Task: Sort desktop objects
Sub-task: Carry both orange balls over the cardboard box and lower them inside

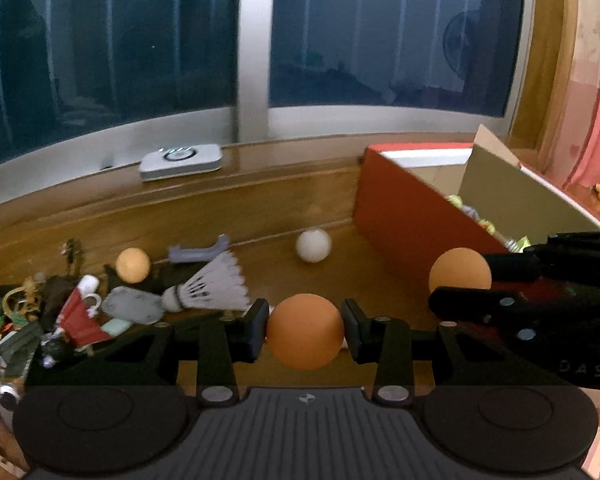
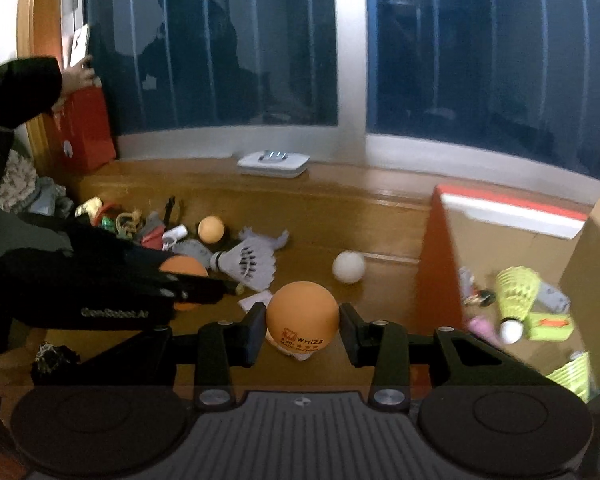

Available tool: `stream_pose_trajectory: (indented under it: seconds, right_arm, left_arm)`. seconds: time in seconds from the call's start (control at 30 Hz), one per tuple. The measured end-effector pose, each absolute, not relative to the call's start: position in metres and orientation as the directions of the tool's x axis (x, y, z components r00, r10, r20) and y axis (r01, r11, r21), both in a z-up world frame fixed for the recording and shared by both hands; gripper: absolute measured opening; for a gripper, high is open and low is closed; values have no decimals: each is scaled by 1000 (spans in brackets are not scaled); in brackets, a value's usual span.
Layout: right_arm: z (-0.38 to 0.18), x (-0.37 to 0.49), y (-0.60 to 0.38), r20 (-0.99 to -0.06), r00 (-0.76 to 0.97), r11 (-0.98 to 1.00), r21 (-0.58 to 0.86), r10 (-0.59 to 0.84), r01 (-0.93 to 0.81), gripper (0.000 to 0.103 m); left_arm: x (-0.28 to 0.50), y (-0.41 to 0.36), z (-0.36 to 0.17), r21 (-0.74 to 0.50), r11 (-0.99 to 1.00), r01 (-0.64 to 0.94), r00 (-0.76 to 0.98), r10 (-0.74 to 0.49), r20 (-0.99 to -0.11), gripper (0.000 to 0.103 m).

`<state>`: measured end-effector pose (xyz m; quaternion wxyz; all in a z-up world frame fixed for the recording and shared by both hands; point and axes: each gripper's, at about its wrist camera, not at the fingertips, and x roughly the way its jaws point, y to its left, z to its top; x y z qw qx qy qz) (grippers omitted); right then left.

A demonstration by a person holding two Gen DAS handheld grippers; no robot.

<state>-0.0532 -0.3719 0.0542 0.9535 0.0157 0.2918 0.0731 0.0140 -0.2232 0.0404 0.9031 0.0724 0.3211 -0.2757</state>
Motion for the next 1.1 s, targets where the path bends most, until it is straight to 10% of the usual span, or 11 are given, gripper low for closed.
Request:
stream_pose_trajectory:
  seconds: [1.1]
  right_arm:
    - [50,-90,-598,-542,835,995,85,96,-59,42]
  left_arm:
    - [-9,-443,50,17,778,628,625,-491,-607,40]
